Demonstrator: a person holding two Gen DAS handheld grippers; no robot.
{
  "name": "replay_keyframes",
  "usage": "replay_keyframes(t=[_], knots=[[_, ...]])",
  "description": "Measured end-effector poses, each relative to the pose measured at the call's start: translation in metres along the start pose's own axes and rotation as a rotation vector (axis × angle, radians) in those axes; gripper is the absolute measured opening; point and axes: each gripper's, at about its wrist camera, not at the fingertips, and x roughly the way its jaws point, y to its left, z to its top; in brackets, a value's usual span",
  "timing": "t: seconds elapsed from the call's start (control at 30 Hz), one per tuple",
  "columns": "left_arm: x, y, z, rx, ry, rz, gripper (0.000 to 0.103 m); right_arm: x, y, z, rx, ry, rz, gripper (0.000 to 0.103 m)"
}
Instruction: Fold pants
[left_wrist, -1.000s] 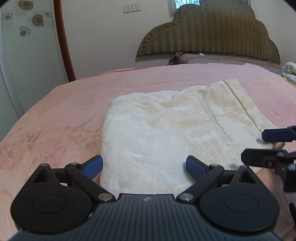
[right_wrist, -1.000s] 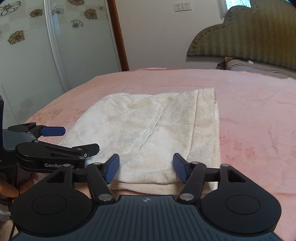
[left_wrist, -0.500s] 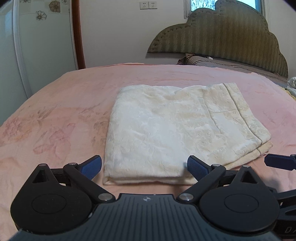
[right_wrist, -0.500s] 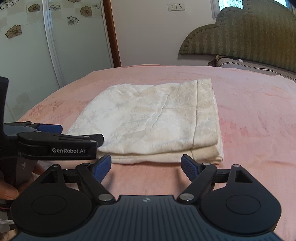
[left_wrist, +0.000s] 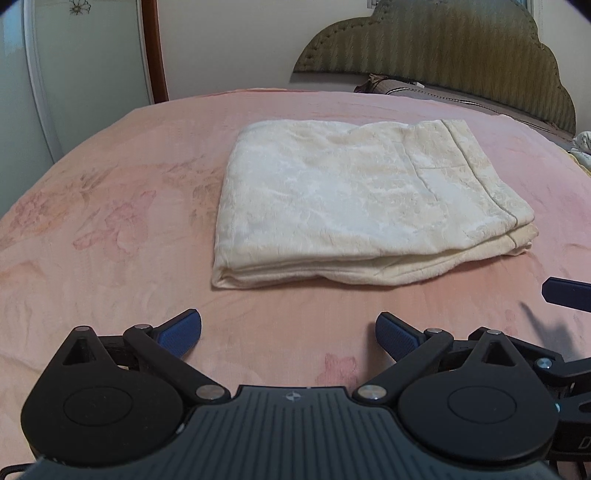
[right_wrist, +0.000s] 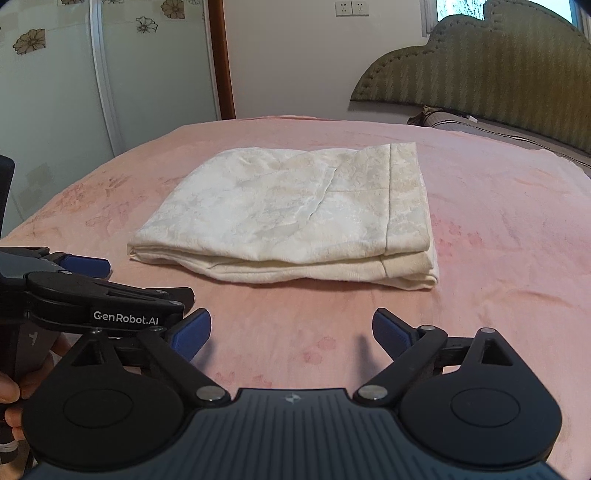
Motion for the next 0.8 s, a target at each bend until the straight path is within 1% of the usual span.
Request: replay_keyframes(t=[0.23, 0.57, 0.8], knots=[[0.0, 0.002, -0.005, -0.007, 0.009, -0.006, 0.103, 0.001, 0.003, -0.006, 0.007, 0.021, -0.01, 0.095], [-0.001, 0.003, -0.01, -0.016, -0.012, -0.009, 0.103, 0.002, -0.001, -0.01, 0.037, 0.034, -0.025, 0.096], [-0.001, 0.003, -0.011, -0.016, -0.018, -0.01, 0.103, 0.005, 0.0, -0.012, 0.033, 0.044, -0.027, 0.096]])
